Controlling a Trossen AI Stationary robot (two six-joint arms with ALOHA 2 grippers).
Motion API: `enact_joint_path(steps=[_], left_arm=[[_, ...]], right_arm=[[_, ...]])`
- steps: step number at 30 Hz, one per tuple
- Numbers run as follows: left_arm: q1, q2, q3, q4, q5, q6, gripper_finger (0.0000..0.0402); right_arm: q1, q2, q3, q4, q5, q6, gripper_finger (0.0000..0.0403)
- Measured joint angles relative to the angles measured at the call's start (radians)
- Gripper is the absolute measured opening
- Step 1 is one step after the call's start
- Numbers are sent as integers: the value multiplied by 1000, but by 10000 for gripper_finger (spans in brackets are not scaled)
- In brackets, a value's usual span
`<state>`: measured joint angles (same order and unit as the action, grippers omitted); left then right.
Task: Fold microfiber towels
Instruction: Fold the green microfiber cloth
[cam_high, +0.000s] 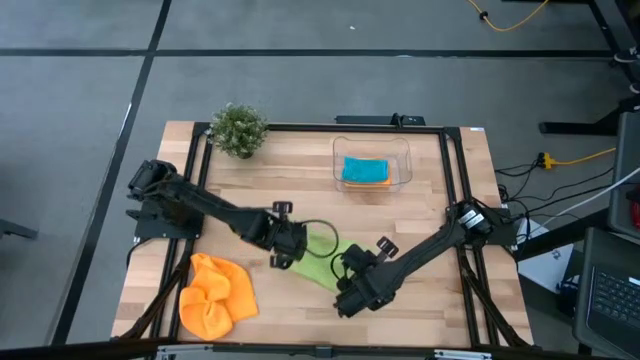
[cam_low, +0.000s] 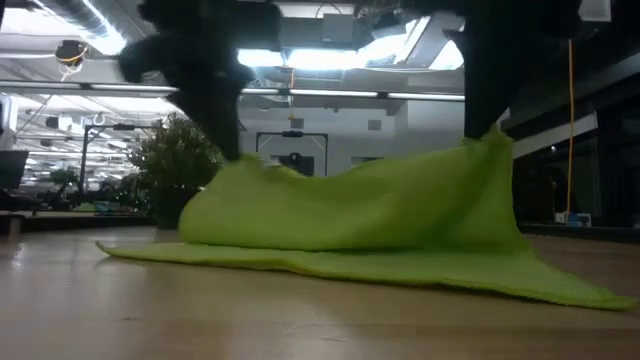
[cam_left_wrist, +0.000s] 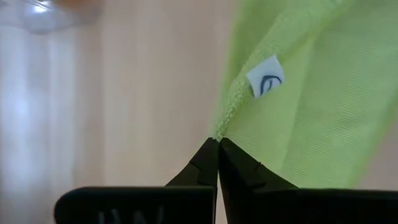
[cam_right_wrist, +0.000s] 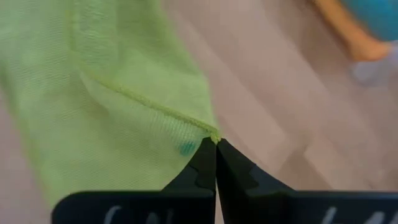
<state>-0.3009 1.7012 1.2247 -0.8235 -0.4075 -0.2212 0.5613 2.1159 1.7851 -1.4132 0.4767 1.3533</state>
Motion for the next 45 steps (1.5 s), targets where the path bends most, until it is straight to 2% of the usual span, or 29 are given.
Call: enact_joint_path(steps=[8,15,25,33,45], left_arm=[[152,-1,36,17,-54,160,0],[253,-1,36,46,-46,244,0],[321,10,36,104,-42,285,0],[323,24,36,95,-43,284,0],[220,24,36,17,-26,224,0]], right_arm=[[-62,0,0,-157,47,0,1],[-119,0,-38,-154,126,-1,1],[-164,2,-129,-148,135,-2,0],[-160,2,-131,-103,132,-3,0],[-91,2,-131,56,99,-3,0]])
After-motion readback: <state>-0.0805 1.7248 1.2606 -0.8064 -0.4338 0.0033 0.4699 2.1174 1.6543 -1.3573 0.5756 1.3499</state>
